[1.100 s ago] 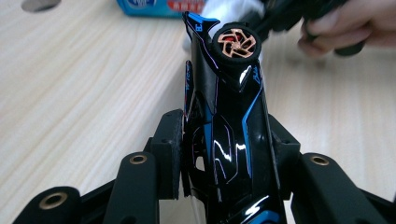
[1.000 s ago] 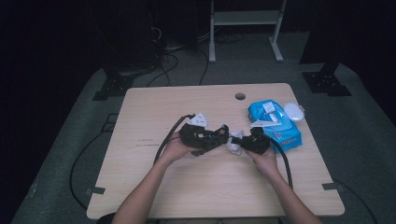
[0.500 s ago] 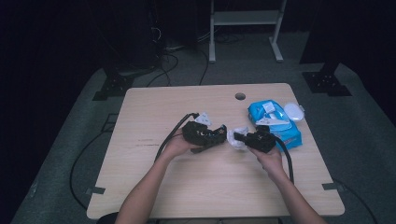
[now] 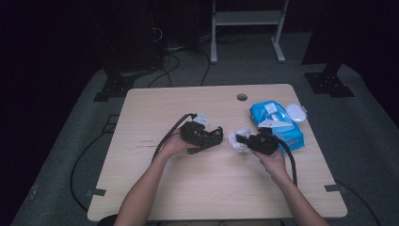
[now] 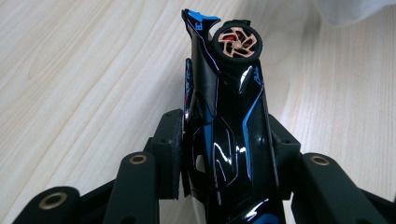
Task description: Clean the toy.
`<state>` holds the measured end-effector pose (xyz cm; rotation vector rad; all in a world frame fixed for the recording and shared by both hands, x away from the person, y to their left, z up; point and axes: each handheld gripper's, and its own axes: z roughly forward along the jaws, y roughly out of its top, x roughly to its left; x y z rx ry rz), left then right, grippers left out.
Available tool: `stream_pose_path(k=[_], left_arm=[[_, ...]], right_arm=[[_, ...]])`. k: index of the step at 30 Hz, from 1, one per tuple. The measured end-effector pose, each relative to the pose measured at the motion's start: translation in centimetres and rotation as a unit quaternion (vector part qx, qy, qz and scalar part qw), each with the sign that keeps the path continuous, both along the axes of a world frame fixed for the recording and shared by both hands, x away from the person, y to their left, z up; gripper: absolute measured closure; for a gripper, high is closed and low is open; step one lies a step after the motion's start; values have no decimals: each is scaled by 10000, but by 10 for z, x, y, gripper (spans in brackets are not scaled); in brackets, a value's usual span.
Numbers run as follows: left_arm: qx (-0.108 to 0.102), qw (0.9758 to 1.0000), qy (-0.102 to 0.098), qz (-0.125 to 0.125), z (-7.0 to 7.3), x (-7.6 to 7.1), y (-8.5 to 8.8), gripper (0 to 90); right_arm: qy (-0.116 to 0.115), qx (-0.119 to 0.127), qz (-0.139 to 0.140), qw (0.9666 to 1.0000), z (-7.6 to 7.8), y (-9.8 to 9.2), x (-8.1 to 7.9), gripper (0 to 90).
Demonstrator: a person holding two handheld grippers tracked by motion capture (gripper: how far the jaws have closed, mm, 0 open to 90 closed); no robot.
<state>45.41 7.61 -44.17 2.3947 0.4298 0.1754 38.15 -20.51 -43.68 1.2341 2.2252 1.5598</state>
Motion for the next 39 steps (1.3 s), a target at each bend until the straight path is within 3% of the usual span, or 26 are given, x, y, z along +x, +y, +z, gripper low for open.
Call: stream_pose_path(k=[2, 6, 9, 15, 22, 28, 30, 35, 39], left_arm=[[-30, 10000, 8, 6, 0, 1, 2, 564], [-408, 9990, 203, 26, 3, 2, 10, 521], [-775, 9964, 353, 42, 11, 3, 19, 472], [-1088, 9925, 499, 236, 18, 8, 35, 435], [-1225, 9896, 663, 350, 16, 12, 37, 407], [-1203, 9898, 627, 422, 18, 12, 39, 406], [-1056, 9917, 619, 398, 16, 11, 38, 400], [-1224, 9896, 604, 462, 13, 8, 39, 402], [-1034, 9931, 412, 367, 17, 2, 34, 417]], right_arm=[[0, -5, 19, 10000, 0, 1, 0, 809], [36, -37, 38, 10000, -2, 1, 0, 808], [3, -38, 17, 10000, -2, -1, -2, 806], [39, -51, -46, 10000, -4, -6, -4, 806], [38, -80, -4, 10000, -5, -6, -4, 805], [16, -91, 5, 10000, -4, -8, -6, 805], [4, -116, 4, 9999, -3, -8, -6, 805], [-55, -230, 9, 9997, -1, -10, -10, 805], [-125, -348, -5, 9993, 0, -14, -14, 805]])
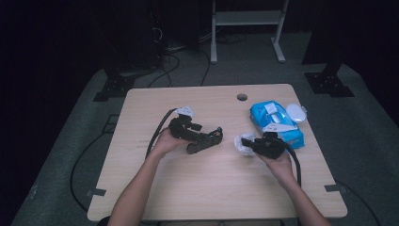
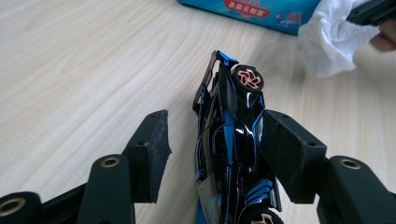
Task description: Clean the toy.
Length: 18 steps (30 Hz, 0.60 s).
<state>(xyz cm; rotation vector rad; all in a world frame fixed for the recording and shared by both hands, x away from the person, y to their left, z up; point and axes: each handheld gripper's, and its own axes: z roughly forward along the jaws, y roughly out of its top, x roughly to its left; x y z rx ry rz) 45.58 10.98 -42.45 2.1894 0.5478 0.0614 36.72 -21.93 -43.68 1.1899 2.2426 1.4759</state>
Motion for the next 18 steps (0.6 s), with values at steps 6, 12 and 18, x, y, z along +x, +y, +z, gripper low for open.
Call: stream_pose_path(k=[6, 12, 18], left_arm=[[255, 9989, -253, -302, 0, -16, -22, 398], [425, 9975, -383, -419, -8, -29, -36, 377], [674, 9954, -466, -499, -20, -39, -46, 358]], right_arm=[[-32, -115, 8, 9999, -1, -4, -4, 805], [7, -159, -22, 9999, -1, -11, -8, 799], [96, -258, -1, 9996, -6, -17, -9, 801]])
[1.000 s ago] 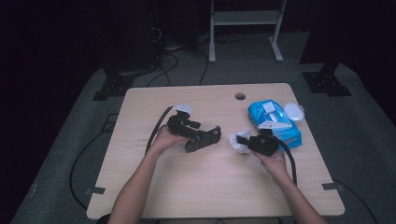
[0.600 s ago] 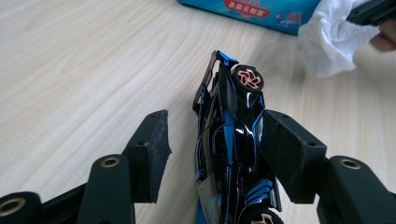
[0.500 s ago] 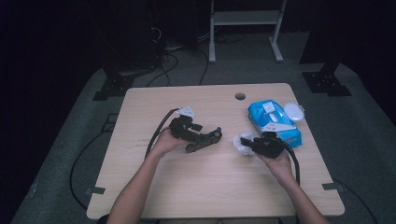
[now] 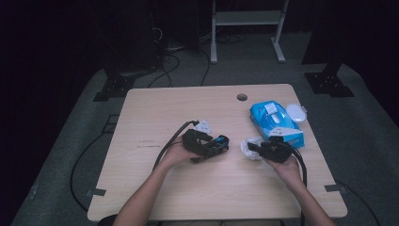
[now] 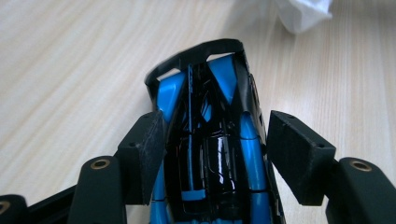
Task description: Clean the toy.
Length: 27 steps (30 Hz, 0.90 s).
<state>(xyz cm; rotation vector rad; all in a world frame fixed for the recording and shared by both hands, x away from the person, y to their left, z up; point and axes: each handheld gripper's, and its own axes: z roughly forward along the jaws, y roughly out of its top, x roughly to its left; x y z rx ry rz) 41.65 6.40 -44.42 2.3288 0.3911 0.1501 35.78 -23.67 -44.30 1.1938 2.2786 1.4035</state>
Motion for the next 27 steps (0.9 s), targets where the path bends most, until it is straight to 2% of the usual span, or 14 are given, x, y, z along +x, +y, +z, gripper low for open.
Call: stream_pose_path(k=[1, 5, 8, 13, 16, 17, 19, 20, 21, 23, 25, 27], left_arm=[[68, 10000, -21, -28, -1, -1, -1, 352], [57, 9999, -39, -133, -3, -5, -4, 358], [46, 9998, -92, -176, 1, -8, -3, 325], [51, 9994, -236, -237, 6, -12, 2, 318], [75, 9993, -284, -221, 8, -13, 4, 301], [71, 9994, -285, -207, 8, -13, 5, 298], [74, 9993, -307, -182, 9, -13, 7, 294], [35, 9995, -291, -152, 8, -14, 8, 291], [77, 9993, -320, -174, 9, -13, 10, 289], [-11, 9995, -298, -111, 8, -14, 12, 282], [-15, 9996, -286, -71, 9, -14, 15, 278], [-52, 9995, -293, -56, 10, -14, 17, 272]], right_arm=[[27, -14, 3, 10000, -1, -1, 0, 801], [104, -100, 46, 9999, -5, -3, -1, 801], [179, -180, 40, 9997, -9, -6, -1, 800], [289, -451, 90, 9985, -14, -9, -2, 800], [337, -473, 115, 9982, -16, -13, -6, 792], [384, -513, 110, 9979, -17, -14, -7, 771], [472, -648, 90, 9967, -21, -15, -7, 652], [421, -687, 84, 9967, -22, -17, -8, 624], [397, -660, 67, 9970, -22, -18, -9, 578], [394, -620, 37, 9973, -21, -21, -11, 473], [384, -545, 84, 9977, -20, -25, -12, 427], [349, -574, 102, 9977, -19, -28, -13, 385]])
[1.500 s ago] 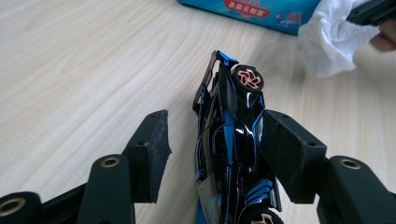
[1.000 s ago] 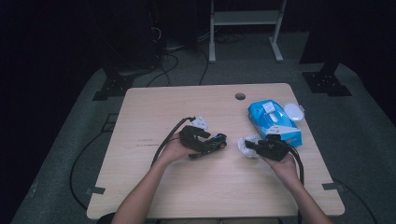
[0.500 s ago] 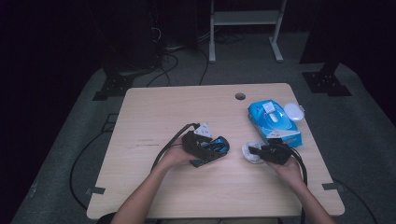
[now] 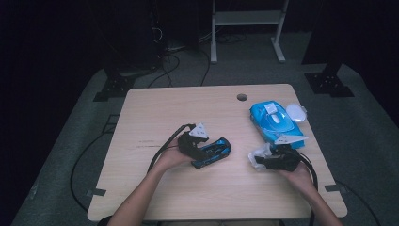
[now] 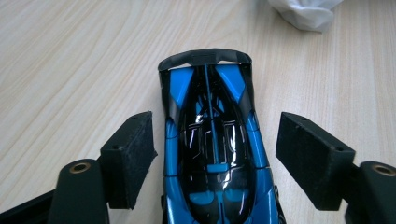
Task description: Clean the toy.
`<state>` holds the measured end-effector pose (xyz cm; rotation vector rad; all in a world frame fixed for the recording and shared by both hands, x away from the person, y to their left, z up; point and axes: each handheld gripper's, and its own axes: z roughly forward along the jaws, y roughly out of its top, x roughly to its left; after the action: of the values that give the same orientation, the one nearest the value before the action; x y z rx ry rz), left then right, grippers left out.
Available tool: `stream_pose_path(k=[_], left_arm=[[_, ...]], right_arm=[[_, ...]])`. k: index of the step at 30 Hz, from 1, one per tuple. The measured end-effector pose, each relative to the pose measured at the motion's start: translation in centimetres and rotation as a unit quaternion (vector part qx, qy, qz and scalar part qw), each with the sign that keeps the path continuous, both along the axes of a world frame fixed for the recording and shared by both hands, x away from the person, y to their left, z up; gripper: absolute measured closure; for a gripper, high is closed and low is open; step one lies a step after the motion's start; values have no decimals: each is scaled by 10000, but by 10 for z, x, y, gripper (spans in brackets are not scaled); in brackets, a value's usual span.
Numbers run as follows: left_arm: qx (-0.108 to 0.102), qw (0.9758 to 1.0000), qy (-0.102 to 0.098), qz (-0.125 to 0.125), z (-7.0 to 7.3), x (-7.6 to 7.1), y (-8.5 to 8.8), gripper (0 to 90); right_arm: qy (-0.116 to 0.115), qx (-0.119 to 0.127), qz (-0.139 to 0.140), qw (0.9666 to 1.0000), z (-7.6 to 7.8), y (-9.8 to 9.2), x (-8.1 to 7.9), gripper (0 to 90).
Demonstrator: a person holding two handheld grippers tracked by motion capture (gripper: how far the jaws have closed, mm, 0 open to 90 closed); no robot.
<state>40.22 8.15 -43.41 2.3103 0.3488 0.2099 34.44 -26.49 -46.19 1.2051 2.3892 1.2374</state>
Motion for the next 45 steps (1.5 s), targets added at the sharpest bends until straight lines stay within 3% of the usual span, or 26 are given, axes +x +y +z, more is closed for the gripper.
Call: stream_pose_path(k=[11, 21, 33, 34, 38, 45], left_arm=[[-116, 9998, -71, 118, 6, -2, 13, 250], [-319, 9990, -47, 310, 7, -6, 31, 217], [-380, 9975, -76, 587, 4, -17, 59, 197], [-314, 9978, -56, 586, 5, -18, 62, 193], [-431, 9971, -68, 627, 7, -22, 67, 191], [-392, 9968, -136, 682, 7, -29, 74, 191]], right_arm=[[-146, 249, 10, 9996, 12, -19, -12, 333], [-192, 288, -2, 9994, 16, -27, -21, 333], [-220, 339, -46, 9992, 16, -34, -27, 333], [-230, 339, -41, 9992, 16, -34, -27, 333], [-230, 324, -46, 9992, 16, -35, -28, 333], [-222, 342, -45, 9992, 16, -38, -31, 333]])
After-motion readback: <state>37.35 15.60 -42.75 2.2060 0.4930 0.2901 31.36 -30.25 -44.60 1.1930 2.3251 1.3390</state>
